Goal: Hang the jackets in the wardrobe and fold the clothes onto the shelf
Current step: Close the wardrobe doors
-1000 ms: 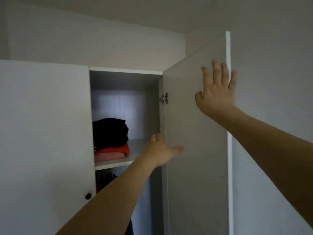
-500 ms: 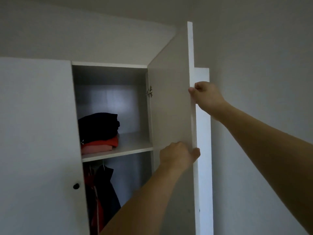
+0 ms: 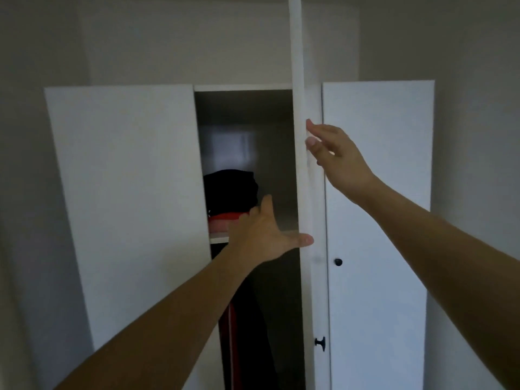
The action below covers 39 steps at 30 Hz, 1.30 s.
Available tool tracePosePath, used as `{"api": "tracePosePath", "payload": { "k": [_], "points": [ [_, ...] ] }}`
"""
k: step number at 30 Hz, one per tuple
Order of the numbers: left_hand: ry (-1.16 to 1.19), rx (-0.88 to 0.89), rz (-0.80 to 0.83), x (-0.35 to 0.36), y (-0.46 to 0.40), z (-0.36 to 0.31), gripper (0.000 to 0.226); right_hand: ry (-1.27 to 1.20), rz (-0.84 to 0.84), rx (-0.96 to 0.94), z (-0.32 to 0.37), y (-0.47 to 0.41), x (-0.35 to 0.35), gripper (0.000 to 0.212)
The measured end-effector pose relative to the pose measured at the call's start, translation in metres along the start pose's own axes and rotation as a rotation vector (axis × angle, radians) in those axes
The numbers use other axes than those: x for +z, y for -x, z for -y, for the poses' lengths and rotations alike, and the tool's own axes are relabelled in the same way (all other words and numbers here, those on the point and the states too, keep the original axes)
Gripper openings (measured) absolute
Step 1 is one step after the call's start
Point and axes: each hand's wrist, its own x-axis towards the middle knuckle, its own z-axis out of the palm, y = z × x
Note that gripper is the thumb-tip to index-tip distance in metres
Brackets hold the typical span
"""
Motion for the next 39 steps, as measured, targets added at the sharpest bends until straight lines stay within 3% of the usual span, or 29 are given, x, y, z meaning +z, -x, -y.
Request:
{"api": "tracePosePath", "payload": {
  "k": [4, 8, 14, 22, 27, 39],
  "points": [
    [-0.015, 0.133, -0.208, -0.024, -0.009, 0.056, 0.13, 0.114, 0.154, -0.085, -0.012, -0.007, 0.06, 0.054],
    [-0.28, 0.275, -0.436, -0.033, -0.027, 0.109, 0.131, 0.252, 0.32, -0.085, -0.034, -0.009, 0.108, 0.071],
    [-0.618, 0.242, -0.438, -0.033, -0.088, 0.177, 0.127, 0.627, 0.494, -0.043, -0.068, -0.004, 0.188, 0.104],
    [-0.673, 0.146, -0.395, -0.024, -0.155, 0.221, 0.127, 0.823, 0.342, 0.012, -0.102, -0.013, 0.271, 0.111],
    [-0.551, 0.072, -0.384, -0.012, -0.176, 0.236, 0.124, 0.857, 0.317, 0.018, -0.118, -0.024, 0.291, 0.111],
    [-0.556, 0.047, -0.381, 0.012, -0.211, 0.249, 0.106, 0.91, 0.278, 0.01, -0.148, -0.038, 0.317, 0.11]
  ]
}}
